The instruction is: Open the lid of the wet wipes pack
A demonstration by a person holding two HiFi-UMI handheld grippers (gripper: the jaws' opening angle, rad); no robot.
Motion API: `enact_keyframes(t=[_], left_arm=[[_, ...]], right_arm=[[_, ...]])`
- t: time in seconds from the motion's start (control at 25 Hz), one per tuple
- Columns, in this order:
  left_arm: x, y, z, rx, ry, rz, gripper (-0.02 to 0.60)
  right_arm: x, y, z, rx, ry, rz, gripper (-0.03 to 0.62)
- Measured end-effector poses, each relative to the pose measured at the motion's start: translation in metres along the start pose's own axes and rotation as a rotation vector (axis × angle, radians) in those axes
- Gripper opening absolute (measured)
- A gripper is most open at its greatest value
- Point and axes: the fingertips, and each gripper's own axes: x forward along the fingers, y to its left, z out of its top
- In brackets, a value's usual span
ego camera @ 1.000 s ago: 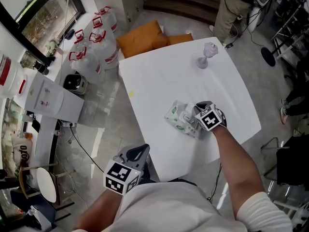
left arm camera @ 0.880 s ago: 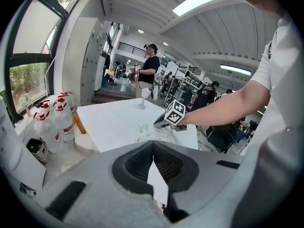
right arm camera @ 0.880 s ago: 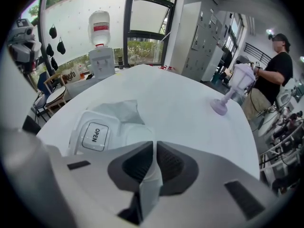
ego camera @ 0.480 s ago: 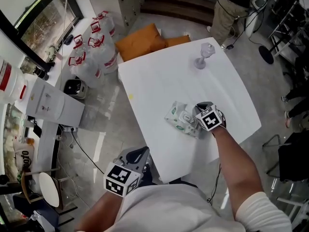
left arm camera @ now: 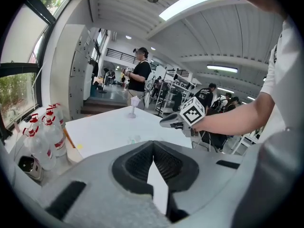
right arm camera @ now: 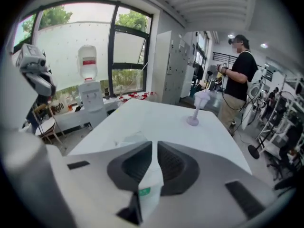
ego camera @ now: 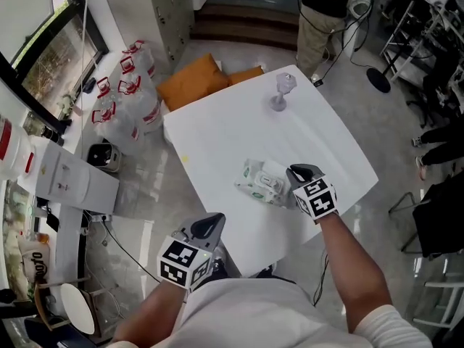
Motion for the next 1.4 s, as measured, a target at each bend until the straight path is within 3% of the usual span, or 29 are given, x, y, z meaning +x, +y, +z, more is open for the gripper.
enact_keyframes(t=[0.28, 0.56, 0.76, 1.04, 1.4], left_arm=[[0.014, -0.024, 0.038, 0.077, -0.055, -0.076, 0.009], [0.016, -0.042, 0.063, 0.133, -0.092, -0.115, 0.009], [0.015, -0.053, 0.075, 0.152, -0.12, -0.129, 0.009], [0.012, -0.062, 0.077, 0.16, -0.132, -0.133, 0.009], [0.009, -0.073, 0.069, 0.167, -0.12, -0.134, 0.009]], right_arm=[[-0.1, 0.035, 0.017, 0.212, -0.177, -0.026, 0.026], [-0.165, 0.056, 0.03, 0.372, -0.337, 0.002, 0.006], [-0.198, 0.058, 0.043, 0.418, -0.448, 0.015, 0.006], [-0.214, 0.068, 0.039, 0.394, -0.469, -0.015, 0.006], [-0.207, 0.091, 0.021, 0.411, -0.423, 0.029, 0.005]])
